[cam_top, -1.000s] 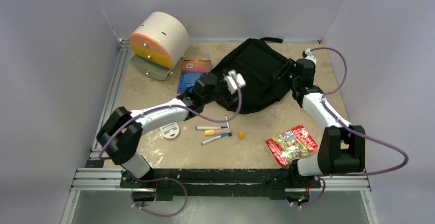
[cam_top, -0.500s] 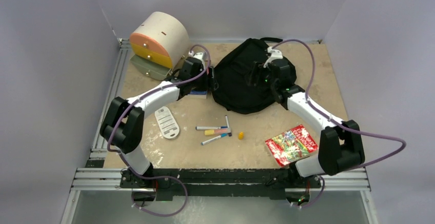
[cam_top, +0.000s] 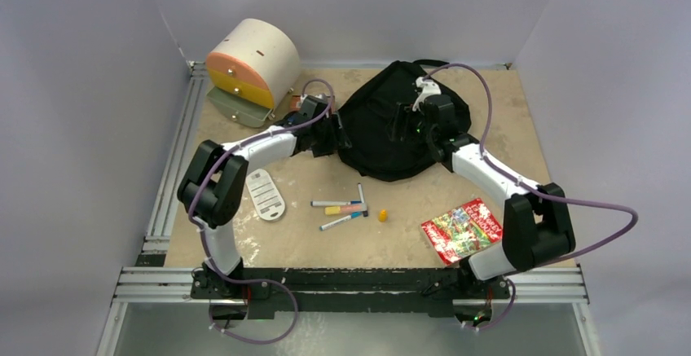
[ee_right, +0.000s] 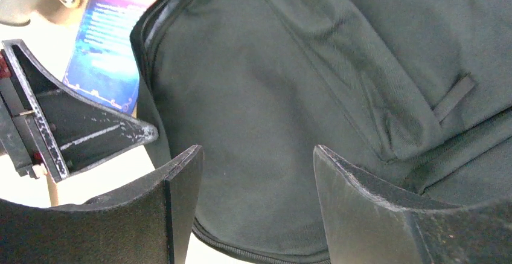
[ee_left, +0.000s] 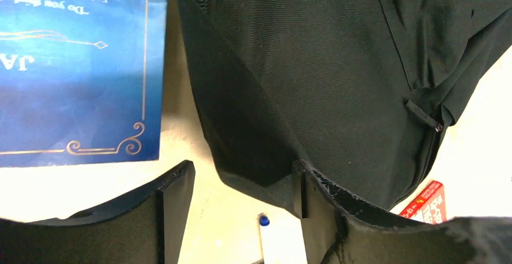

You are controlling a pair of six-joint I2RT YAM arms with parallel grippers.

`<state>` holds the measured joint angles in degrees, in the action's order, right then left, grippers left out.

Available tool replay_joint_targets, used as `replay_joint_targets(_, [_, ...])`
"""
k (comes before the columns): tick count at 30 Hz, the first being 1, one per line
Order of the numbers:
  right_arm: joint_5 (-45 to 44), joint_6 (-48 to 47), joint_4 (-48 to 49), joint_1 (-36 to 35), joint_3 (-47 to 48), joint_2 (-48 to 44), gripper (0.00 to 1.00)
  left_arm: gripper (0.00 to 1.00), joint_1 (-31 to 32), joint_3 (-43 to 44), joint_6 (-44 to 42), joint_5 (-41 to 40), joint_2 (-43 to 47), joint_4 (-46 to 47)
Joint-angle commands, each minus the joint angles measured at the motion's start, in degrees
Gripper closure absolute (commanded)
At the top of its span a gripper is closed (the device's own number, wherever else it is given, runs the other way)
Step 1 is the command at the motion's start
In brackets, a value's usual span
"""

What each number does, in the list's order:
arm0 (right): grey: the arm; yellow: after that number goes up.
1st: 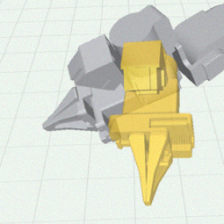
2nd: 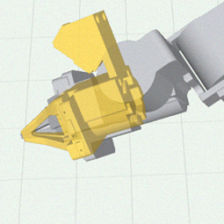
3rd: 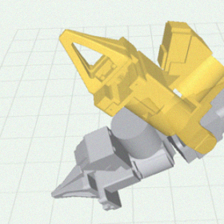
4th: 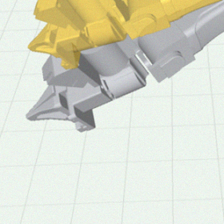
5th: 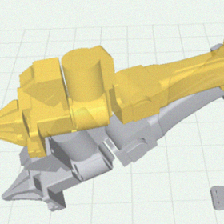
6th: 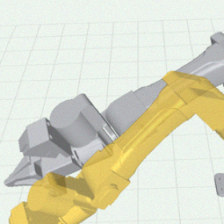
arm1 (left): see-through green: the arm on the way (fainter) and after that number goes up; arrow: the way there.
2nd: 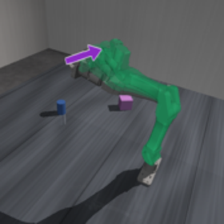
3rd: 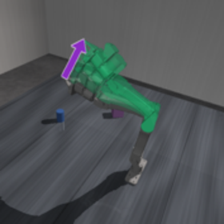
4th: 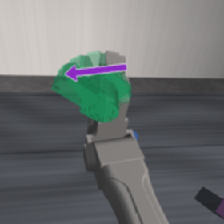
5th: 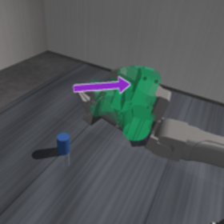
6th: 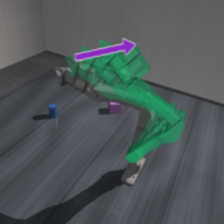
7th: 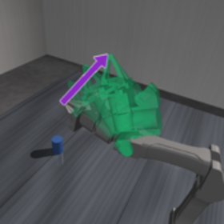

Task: Pack the student bag
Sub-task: Unzip the student bag at the center of the board.

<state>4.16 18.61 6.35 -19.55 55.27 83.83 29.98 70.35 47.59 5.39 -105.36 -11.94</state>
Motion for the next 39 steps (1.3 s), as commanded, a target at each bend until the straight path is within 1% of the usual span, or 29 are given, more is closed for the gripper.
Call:
replay_joint_targets(1, [2.63,-1.75,-2.40,-0.93,2.19,1.16,0.31,0.47,-0.03,3.78,1.01,2.64,-1.55,3.58])
replay_joint_targets(3, [3.95,-2.67,-3.84,-1.82,2.17,1.83,0.32,0.63,-0.14,4.11,-0.62,3.67,-2.05,4.77])
replay_joint_targets(6, [7.27,-3.68,-7.14,-3.37,3.00,3.09,0.32,0.96,-1.94,5.98,-4.76,7.75,-3.81,5.65])
replay_joint_targets(7, [7.57,-3.87,-8.49,-4.19,3.16,3.23,0.32,1.00,-2.81,7.01,-6.04,9.33,-4.61,5.39])
replay_joint_targets(10, [6.46,-4.15,-8.98,-6.37,2.99,3.46,0.31,1.00,-4.63,8.72,-11.65,13.89,-5.89,6.73])
replay_joint_targets(13, [5.33,-3.85,-7.69,-7.23,2.89,4.74,0.30,1.00,-4.96,7.08,-17.00,17.53,-5.12,12.81])
replay_joint_targets(19, [1.63,-5.30,-6.61,-8.59,6.52,10.35,0.29,1.00,-5.02,2.63,-20.71,21.69,-3.02,20.00])
replay_joint_targets(21, [1.74,-6.17,-5.74,-8.74,7.70,12.28,0.30,1.00,-5.01,2.34,-21.52,21.70,-3.16,20.16])
replay_joint_targets(26, [2.01,-8.62,-8.31,-9.41,9.42,15.24,0.35,1.00,-5.05,2.53,-23.19,21.37,-3.55,19.26])
replay_joint_targets(33, [-5.38,-6.50,-9.14,-9.82,9.45,16.64,0.39,1.00,-5.01,3.21,-23.07,21.59,-4.15,19.26])
replay_joint_targets(36, [-7.94,-6.57,-9.40,-10.77,10.17,17.93,0.39,1.00,-5.00,3.35,-23.08,21.59,-4.15,19.22])
replay_joint_targets(39, [-12.50,-6.95,-10.10,-12.27,11.41,19.32,0.36,1.00,-5.02,3.62,-23.07,21.41,-4.35,18.84])
